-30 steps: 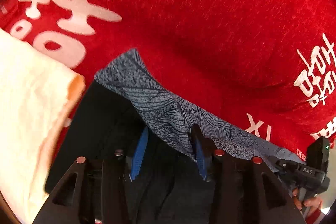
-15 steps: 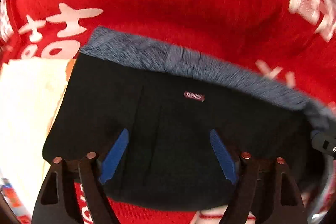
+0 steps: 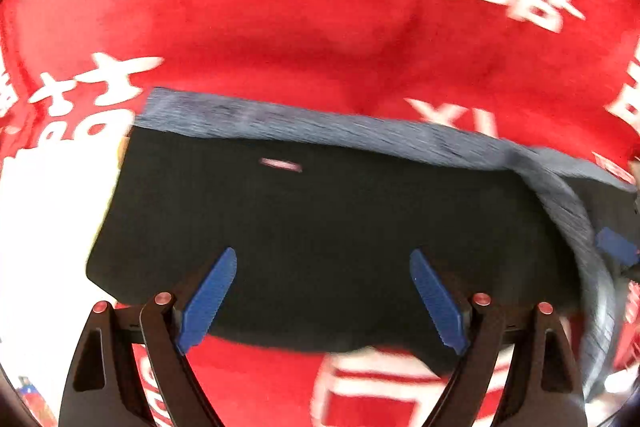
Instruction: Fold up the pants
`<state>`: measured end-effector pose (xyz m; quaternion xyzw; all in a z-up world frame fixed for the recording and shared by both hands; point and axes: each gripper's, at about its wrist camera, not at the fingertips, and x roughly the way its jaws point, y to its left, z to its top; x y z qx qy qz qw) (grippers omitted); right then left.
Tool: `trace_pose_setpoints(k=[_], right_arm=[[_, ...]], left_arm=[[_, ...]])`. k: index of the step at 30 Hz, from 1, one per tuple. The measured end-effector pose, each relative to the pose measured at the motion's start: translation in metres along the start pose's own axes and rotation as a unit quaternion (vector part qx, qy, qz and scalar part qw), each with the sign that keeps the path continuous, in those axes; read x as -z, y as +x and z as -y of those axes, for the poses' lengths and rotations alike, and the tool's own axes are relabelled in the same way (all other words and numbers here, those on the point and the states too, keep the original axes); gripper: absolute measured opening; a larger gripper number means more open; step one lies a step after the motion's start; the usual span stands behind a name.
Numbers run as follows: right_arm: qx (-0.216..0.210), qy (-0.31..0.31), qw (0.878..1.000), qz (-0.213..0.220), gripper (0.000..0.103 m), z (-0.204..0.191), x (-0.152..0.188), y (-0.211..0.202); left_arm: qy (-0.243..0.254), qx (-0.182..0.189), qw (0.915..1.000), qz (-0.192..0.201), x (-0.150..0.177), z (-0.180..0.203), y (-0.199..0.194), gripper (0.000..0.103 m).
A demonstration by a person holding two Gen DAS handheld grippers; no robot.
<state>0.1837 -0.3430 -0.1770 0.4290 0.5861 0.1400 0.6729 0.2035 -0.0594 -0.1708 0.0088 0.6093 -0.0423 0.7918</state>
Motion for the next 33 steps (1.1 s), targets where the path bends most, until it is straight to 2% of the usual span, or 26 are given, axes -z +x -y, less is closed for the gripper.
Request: trace_pose_setpoints(k=[3, 5, 8, 11, 14, 17, 20, 22, 26, 29, 30, 31, 32, 33], right_arm=[[-0.033, 0.047, 0.998, 0.007, 0.084, 0.016, 0.040, -0.028], [-0.022, 0.072, 0.997, 0.016, 0.085, 0.028, 0.072, -0.046], [0.077, 0.084, 0.993, 0.031, 0.085, 0.045, 0.126, -0.074], [0.192, 0.091, 0.976, 0.049, 0.085, 0.068, 0.184, -0.108], [0.230, 0.126, 0.963, 0.063, 0.085, 0.096, 0.228, -0.133], [0.250, 0.160, 0.953, 0.065, 0.085, 0.125, 0.259, -0.141], [0.275, 0.157, 0.946, 0.067, 0.083, 0.144, 0.272, -0.144], [0.271, 0.157, 0.947, 0.072, 0.081, 0.157, 0.277, -0.149], [0.231, 0.146, 0.958, 0.082, 0.077, 0.175, 0.276, -0.153], [0.201, 0.134, 0.967, 0.078, 0.055, 0.182, 0.265, -0.152], [0.197, 0.132, 0.969, 0.067, 0.043, 0.183, 0.260, -0.151], [0.194, 0.133, 0.970, 0.056, 0.009, 0.184, 0.256, -0.150], [0.190, 0.134, 0.972, 0.045, 0.003, 0.183, 0.253, -0.149], [0.188, 0.136, 0.972, 0.038, 0.003, 0.183, 0.249, -0.153]], left_arm=[[0.029, 0.037, 0.9988, -0.012, 0.013, 0.029, -0.003, 0.090], [0.053, 0.061, 0.9965, -0.023, 0.026, 0.049, -0.005, 0.090], [0.092, 0.094, 0.9908, -0.031, 0.050, 0.081, -0.012, 0.090], [0.122, 0.132, 0.9826, -0.048, 0.071, 0.107, -0.016, 0.090], [0.149, 0.164, 0.9728, -0.067, 0.089, 0.135, -0.017, 0.090], [0.177, 0.180, 0.9640, -0.082, 0.106, 0.165, -0.016, 0.090], [0.191, 0.195, 0.9571, -0.098, 0.114, 0.191, -0.009, 0.090], [0.197, 0.198, 0.9546, -0.104, 0.116, 0.207, -0.005, 0.090], [0.204, 0.196, 0.9521, -0.117, 0.121, 0.237, 0.004, 0.090], [0.196, 0.190, 0.9523, -0.135, 0.124, 0.250, 0.010, 0.090], [0.192, 0.191, 0.9525, -0.140, 0.126, 0.254, 0.011, 0.090], [0.189, 0.188, 0.9531, -0.142, 0.127, 0.259, 0.011, 0.090], [0.190, 0.187, 0.9531, -0.143, 0.129, 0.264, 0.011, 0.089], [0.191, 0.187, 0.9528, -0.144, 0.130, 0.267, 0.010, 0.084]])
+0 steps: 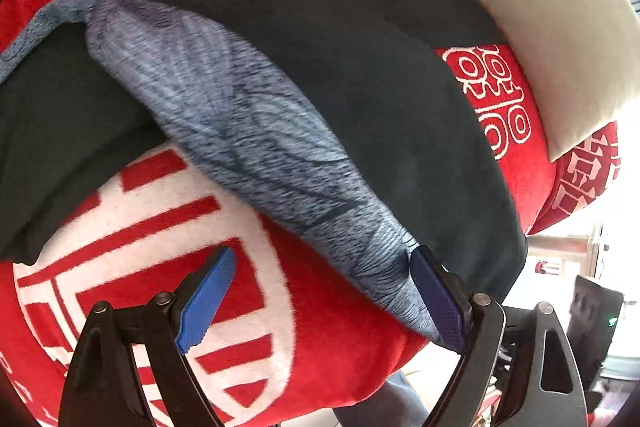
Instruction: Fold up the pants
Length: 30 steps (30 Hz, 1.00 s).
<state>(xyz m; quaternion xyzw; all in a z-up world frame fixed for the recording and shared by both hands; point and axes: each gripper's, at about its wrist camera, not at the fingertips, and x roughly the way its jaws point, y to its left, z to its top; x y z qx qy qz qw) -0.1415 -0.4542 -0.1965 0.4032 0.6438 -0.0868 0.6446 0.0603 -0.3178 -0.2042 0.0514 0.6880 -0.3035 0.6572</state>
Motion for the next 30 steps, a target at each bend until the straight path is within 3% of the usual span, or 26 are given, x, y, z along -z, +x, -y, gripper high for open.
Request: trace_pose_setpoints(k=[1, 2, 3, 4, 8, 16, 20, 24, 26, 27, 30], right_arm=[[-0.008, 0.000, 1.000, 0.000, 0.003, 0.000, -0.005, -0.006], [-0.019, -0.001, 1.000, -0.002, 0.003, -0.001, -0.009, -0.014], [-0.033, -0.004, 0.999, -0.002, 0.003, -0.002, -0.015, -0.026], [-0.049, -0.008, 0.999, 0.001, 0.003, -0.004, -0.022, -0.038], [-0.083, -0.041, 0.996, 0.015, 0.003, -0.017, -0.063, -0.080], [-0.087, -0.103, 0.988, 0.076, 0.003, -0.034, -0.192, -0.150], [-0.076, -0.121, 0.986, 0.081, 0.003, -0.050, -0.265, -0.148], [-0.037, -0.134, 0.988, 0.071, 0.003, -0.058, -0.330, -0.130], [-0.012, -0.129, 0.989, 0.067, 0.007, -0.058, -0.357, -0.114], [0.005, -0.129, 0.989, 0.069, 0.009, -0.059, -0.370, -0.107], [0.070, -0.147, 0.982, 0.093, 0.064, -0.066, -0.395, -0.102]], left_arm=[[0.000, 0.002, 1.0000, -0.001, -0.001, 0.002, 0.000, 0.064], [0.001, 0.010, 0.9999, -0.006, -0.002, 0.006, 0.001, 0.054], [-0.001, 0.022, 0.9997, -0.012, -0.004, 0.008, 0.002, 0.033], [-0.011, 0.036, 0.9990, -0.022, -0.007, 0.009, 0.003, 0.024], [-0.030, 0.050, 0.9982, -0.009, -0.023, 0.019, -0.016, 0.024], [-0.044, 0.062, 0.9937, 0.083, -0.096, 0.043, -0.067, 0.024], [-0.050, 0.025, 0.9898, 0.131, -0.141, 0.044, -0.082, 0.024], [-0.045, -0.046, 0.9829, 0.172, -0.164, 0.036, -0.102, 0.025], [-0.062, -0.079, 0.9807, 0.168, -0.164, 0.022, -0.102, 0.056], [-0.074, -0.095, 0.9785, 0.168, -0.161, 0.015, -0.101, 0.075], [-0.094, -0.117, 0.9784, 0.142, -0.150, 0.000, -0.088, 0.076]])
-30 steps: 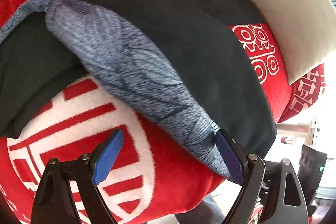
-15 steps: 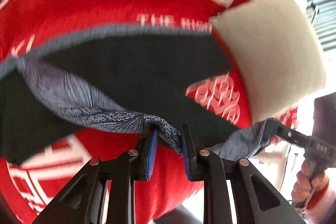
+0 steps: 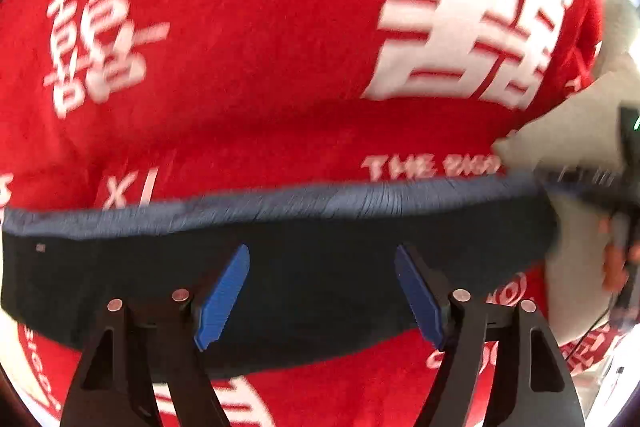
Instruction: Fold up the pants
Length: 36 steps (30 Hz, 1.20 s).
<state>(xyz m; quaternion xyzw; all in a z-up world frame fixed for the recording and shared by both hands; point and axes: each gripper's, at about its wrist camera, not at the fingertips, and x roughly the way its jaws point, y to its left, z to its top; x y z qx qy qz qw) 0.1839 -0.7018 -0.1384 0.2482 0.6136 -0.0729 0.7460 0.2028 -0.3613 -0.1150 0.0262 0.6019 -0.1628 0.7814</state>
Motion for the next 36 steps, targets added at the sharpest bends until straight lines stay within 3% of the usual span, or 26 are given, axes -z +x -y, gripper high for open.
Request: trace_pose_setpoints(k=[3, 5, 7, 8, 10, 14, 17, 19, 22, 25, 29, 31, 32, 33, 36], right_arm=[[-0.015, -0.018, 0.999, 0.032, 0.065, -0.005, -0.011, -0.018], [-0.024, -0.016, 0.999, 0.030, 0.065, -0.006, -0.006, -0.024], [-0.004, -0.015, 1.000, 0.007, 0.063, -0.006, 0.011, -0.019], [0.003, -0.016, 1.000, 0.000, 0.059, -0.006, 0.019, -0.016], [0.006, -0.031, 0.999, -0.020, 0.036, -0.009, 0.040, -0.003], [0.023, -0.046, 0.998, -0.042, 0.033, -0.016, 0.053, 0.033], [0.085, -0.084, 0.992, -0.050, 0.031, -0.020, 0.051, 0.067], [0.094, -0.124, 0.987, -0.025, 0.031, -0.022, 0.062, 0.073], [0.134, -0.193, 0.972, -0.013, 0.032, -0.036, 0.078, 0.071], [0.141, -0.178, 0.974, -0.007, 0.033, -0.037, 0.078, 0.070], [0.136, -0.161, 0.977, 0.002, 0.034, -0.035, 0.078, 0.069], [0.147, -0.174, 0.974, 0.009, 0.034, -0.038, 0.081, 0.069], [0.151, -0.178, 0.972, 0.011, 0.034, -0.042, 0.084, 0.072], [0.153, -0.178, 0.972, 0.010, 0.036, -0.043, 0.084, 0.070], [0.140, -0.149, 0.979, 0.002, 0.060, -0.050, 0.087, 0.057]], left_arm=[[-0.004, -0.022, 0.9995, -0.025, 0.016, -0.009, 0.015, 0.076], [0.001, -0.034, 0.9987, -0.038, 0.024, -0.010, 0.026, 0.076], [0.006, -0.043, 0.9980, -0.045, 0.027, -0.008, 0.036, 0.076], [0.008, -0.046, 0.9979, -0.046, 0.026, -0.005, 0.041, 0.076], [0.011, -0.051, 0.9978, -0.041, 0.024, -0.002, 0.051, 0.076], [0.016, -0.075, 0.9962, -0.040, 0.019, 0.000, 0.075, 0.076], [0.010, -0.077, 0.9955, -0.054, 0.029, -0.002, 0.094, 0.079], [0.010, -0.075, 0.9958, -0.052, 0.034, -0.002, 0.090, 0.079], [0.007, -0.070, 0.9962, -0.051, 0.028, -0.010, 0.076, 0.079], [0.000, -0.115, 0.9933, -0.001, 0.010, -0.038, 0.062, 0.079], [-0.084, -0.137, 0.9866, -0.027, -0.018, -0.105, 0.092, 0.079], [-0.115, -0.139, 0.9833, -0.028, -0.029, -0.130, 0.106, 0.101], [-0.125, -0.142, 0.9817, -0.025, -0.033, -0.140, 0.107, 0.101], [-0.134, -0.147, 0.9797, -0.023, -0.037, -0.148, 0.107, 0.101], [-0.149, -0.155, 0.9765, -0.016, -0.038, -0.161, 0.089, 0.101]])
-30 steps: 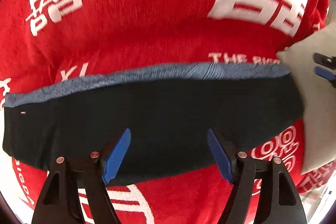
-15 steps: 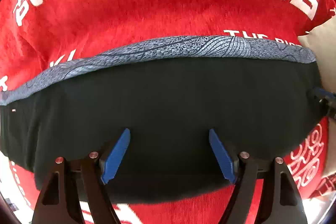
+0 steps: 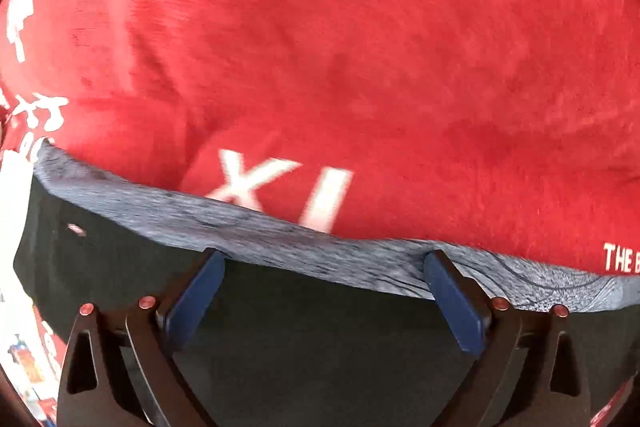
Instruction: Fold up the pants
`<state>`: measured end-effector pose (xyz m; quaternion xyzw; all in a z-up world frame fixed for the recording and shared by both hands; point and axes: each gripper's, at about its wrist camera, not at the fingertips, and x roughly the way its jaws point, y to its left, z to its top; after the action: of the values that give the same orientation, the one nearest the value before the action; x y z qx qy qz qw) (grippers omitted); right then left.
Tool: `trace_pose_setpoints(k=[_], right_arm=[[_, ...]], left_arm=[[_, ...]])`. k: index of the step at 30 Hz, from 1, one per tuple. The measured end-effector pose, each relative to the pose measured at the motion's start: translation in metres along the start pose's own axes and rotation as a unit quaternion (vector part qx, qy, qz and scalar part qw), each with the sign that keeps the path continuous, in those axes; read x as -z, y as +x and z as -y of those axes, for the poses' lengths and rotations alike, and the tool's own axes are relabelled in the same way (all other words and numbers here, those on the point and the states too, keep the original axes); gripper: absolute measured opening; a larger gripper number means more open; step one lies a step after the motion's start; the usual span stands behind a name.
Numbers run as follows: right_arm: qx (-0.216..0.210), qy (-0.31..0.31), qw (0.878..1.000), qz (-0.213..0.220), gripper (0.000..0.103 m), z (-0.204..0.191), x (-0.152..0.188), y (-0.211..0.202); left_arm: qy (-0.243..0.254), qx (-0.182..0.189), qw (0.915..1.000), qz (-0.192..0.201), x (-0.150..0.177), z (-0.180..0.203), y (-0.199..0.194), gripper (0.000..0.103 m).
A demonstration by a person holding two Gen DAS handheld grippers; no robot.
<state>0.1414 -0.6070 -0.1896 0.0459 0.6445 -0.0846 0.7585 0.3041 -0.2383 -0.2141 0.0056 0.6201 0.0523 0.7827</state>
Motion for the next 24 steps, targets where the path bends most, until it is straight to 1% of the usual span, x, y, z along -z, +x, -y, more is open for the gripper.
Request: trace_pose_setpoints(k=[1, 4, 5, 6, 9, 11, 13, 14, 15, 16, 18, 19, 20, 21, 23, 24], right_arm=[[-0.004, 0.015, 1.000, 0.010, 0.065, -0.002, 0.001, -0.007], [-0.050, 0.037, 0.998, 0.019, 0.066, -0.018, 0.011, -0.030], [-0.071, 0.045, 0.996, 0.020, 0.066, -0.026, 0.015, -0.037], [-0.103, 0.057, 0.993, 0.016, 0.066, -0.039, 0.022, -0.043], [-0.168, 0.077, 0.983, -0.003, 0.066, -0.074, 0.037, -0.049], [-0.208, 0.079, 0.975, -0.016, 0.066, -0.115, 0.051, -0.049], [-0.244, 0.084, 0.966, -0.029, 0.066, -0.157, 0.063, -0.047], [-0.262, 0.088, 0.960, -0.034, 0.066, -0.175, 0.068, -0.044], [-0.287, 0.092, 0.953, -0.042, 0.066, -0.204, 0.074, -0.040], [-0.301, 0.093, 0.948, -0.048, 0.066, -0.223, 0.076, -0.032], [-0.328, 0.087, 0.939, -0.049, 0.066, -0.272, 0.082, -0.026], [-0.333, 0.084, 0.938, -0.048, 0.066, -0.289, 0.085, -0.029], [-0.340, 0.082, 0.936, -0.048, 0.066, -0.307, 0.085, -0.025], [-0.346, 0.085, 0.933, -0.052, 0.065, -0.327, 0.086, -0.018], [-0.351, 0.094, 0.930, -0.059, 0.062, -0.342, 0.088, -0.008], [-0.353, 0.100, 0.928, -0.060, 0.061, -0.351, 0.083, 0.000]], left_arm=[[0.001, 0.005, 1.0000, 0.007, 0.002, -0.007, -0.008, 0.101], [0.022, -0.002, 0.9996, 0.016, 0.017, -0.037, -0.024, 0.101], [0.030, -0.008, 0.9994, 0.017, 0.026, -0.047, -0.028, 0.101], [0.037, -0.014, 0.9991, 0.017, 0.032, -0.059, -0.031, 0.101], [0.047, -0.030, 0.9983, 0.018, 0.044, -0.105, -0.034, 0.101], [0.048, -0.042, 0.9978, 0.016, 0.050, -0.143, -0.033, 0.101], [0.052, -0.064, 0.9965, 0.015, 0.050, -0.175, -0.031, 0.101], [0.053, -0.072, 0.9959, 0.016, 0.050, -0.190, -0.028, 0.101], [0.054, -0.079, 0.9953, 0.018, 0.047, -0.201, -0.026, 0.101], [0.054, -0.086, 0.9947, 0.018, 0.047, -0.215, -0.020, 0.101], [0.053, -0.100, 0.9936, 0.002, 0.051, -0.244, -0.004, 0.101], [0.046, -0.085, 0.9953, -0.006, 0.056, -0.258, 0.002, 0.103], [0.035, -0.054, 0.9980, 0.001, 0.059, -0.269, 0.006, 0.103], [0.030, -0.036, 0.9989, 0.004, 0.059, -0.273, 0.006, 0.103], [0.048, -0.031, 0.9983, 0.012, 0.059, -0.270, 0.006, 0.103], [0.052, -0.027, 0.9981, 0.016, 0.060, -0.270, 0.007, 0.103]])
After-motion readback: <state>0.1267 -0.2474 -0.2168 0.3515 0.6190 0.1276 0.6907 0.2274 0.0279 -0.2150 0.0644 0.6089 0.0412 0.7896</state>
